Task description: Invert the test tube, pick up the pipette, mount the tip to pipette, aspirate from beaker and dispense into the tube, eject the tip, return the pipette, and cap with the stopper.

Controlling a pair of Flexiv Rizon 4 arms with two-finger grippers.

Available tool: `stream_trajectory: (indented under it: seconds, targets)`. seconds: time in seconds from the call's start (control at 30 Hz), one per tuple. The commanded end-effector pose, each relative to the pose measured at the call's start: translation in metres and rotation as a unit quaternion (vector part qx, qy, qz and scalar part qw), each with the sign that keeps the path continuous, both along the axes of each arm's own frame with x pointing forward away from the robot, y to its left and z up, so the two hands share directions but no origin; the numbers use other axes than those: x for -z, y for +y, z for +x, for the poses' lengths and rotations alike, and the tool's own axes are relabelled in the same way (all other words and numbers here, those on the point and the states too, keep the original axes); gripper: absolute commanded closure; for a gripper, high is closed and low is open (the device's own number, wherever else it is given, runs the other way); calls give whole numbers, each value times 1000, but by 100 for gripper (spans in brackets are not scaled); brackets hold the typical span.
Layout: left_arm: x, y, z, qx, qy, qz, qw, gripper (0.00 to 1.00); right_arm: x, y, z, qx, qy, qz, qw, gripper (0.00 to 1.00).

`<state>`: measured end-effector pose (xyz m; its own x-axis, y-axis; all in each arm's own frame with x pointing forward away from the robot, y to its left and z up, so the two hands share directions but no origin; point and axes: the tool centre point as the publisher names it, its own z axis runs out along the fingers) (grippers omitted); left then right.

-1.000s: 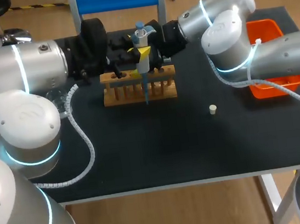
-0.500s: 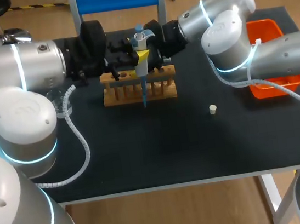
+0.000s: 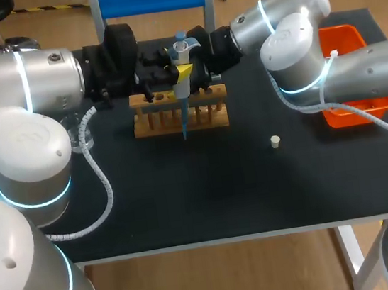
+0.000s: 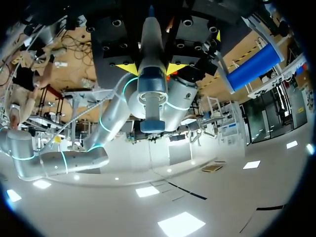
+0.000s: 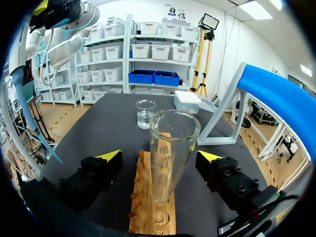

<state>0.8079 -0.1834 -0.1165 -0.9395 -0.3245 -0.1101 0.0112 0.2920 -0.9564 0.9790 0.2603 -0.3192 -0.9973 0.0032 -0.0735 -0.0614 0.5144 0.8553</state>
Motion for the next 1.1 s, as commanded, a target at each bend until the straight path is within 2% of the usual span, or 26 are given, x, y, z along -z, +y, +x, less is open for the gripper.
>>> stream_trajectory:
  seconds: [0.03, 0.5, 0.83, 1.1]
  targets:
    - [0, 1, 0, 1, -1, -2, 1000, 100, -2, -12, -3, 4, -1, 0, 1000, 0]
    - [0, 1, 0, 1, -1, -2, 1000, 100, -13, -78, -27, 36, -9, 17, 999, 0]
    - [0, 1, 0, 1, -1, -2, 1000, 100, -43, -125, -82, 29, -27, 74, 996, 0]
    - [0, 1, 0, 1, -1, -2, 1000, 100, -81, -140, -116, 5, -29, 150, 988, 0]
